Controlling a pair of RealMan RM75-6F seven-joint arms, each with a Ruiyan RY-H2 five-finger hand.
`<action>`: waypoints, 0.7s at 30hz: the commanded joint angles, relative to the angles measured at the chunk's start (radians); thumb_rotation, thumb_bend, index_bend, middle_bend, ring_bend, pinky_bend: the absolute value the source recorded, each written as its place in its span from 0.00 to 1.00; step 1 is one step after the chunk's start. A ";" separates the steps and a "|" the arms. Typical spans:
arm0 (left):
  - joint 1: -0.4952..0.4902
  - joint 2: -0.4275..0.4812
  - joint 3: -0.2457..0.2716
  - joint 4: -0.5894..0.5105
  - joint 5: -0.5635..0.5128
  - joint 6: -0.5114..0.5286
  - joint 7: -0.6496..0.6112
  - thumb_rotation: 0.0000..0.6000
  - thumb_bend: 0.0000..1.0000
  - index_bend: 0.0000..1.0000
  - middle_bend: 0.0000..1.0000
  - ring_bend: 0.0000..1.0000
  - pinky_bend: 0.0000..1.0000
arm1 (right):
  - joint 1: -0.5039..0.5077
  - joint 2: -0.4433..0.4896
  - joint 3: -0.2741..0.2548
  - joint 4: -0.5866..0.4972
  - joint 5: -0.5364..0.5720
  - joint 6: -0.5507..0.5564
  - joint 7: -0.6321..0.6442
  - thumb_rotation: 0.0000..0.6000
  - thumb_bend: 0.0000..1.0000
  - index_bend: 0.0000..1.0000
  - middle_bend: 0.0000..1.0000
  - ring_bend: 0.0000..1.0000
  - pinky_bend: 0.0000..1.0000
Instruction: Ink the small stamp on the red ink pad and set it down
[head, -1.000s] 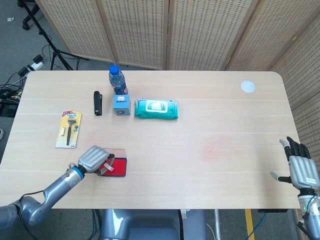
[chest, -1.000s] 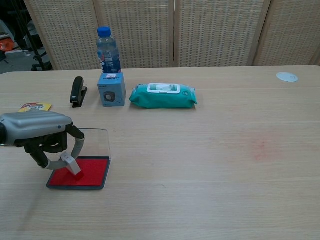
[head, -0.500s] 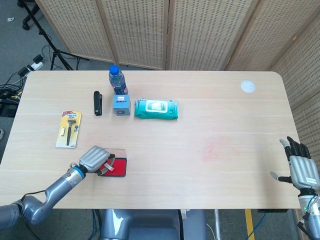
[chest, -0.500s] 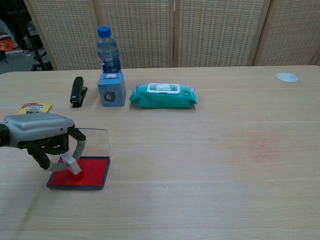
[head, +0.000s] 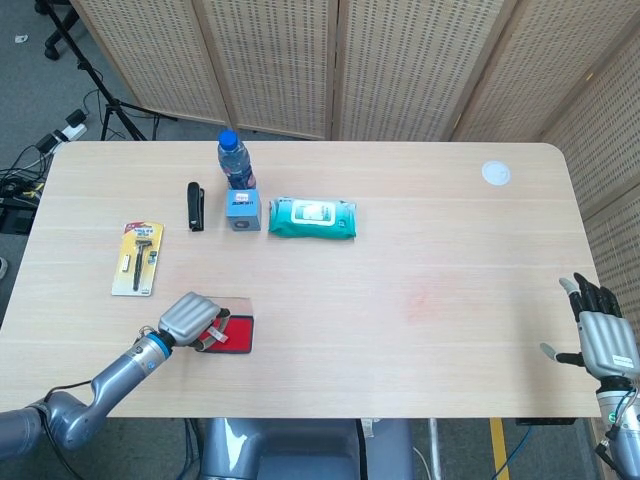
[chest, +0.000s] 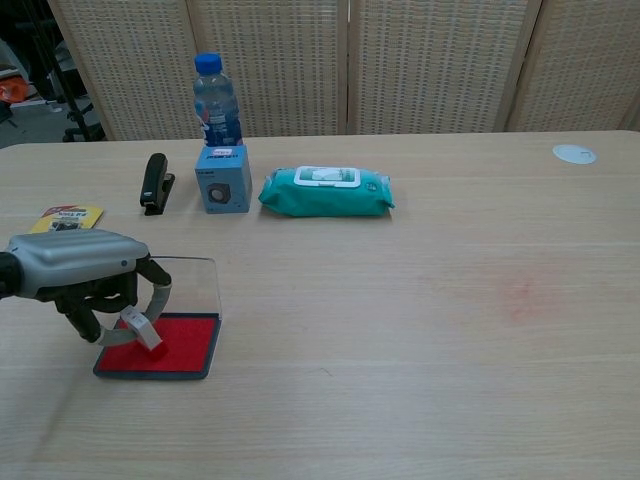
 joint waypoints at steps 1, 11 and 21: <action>0.000 -0.001 0.000 0.001 0.000 0.001 0.002 1.00 0.41 0.64 1.00 1.00 0.96 | 0.000 0.000 0.000 0.000 0.000 0.001 0.001 1.00 0.00 0.00 0.00 0.00 0.00; 0.000 0.002 -0.004 -0.007 0.001 0.015 0.008 1.00 0.41 0.64 1.00 1.00 0.96 | 0.000 0.001 0.000 -0.001 -0.002 0.001 0.003 1.00 0.00 0.00 0.00 0.00 0.00; -0.001 0.070 -0.007 -0.093 -0.004 0.013 -0.016 1.00 0.41 0.64 1.00 1.00 0.96 | -0.001 0.001 -0.002 -0.001 -0.005 0.001 0.004 1.00 0.00 0.00 0.00 0.00 0.00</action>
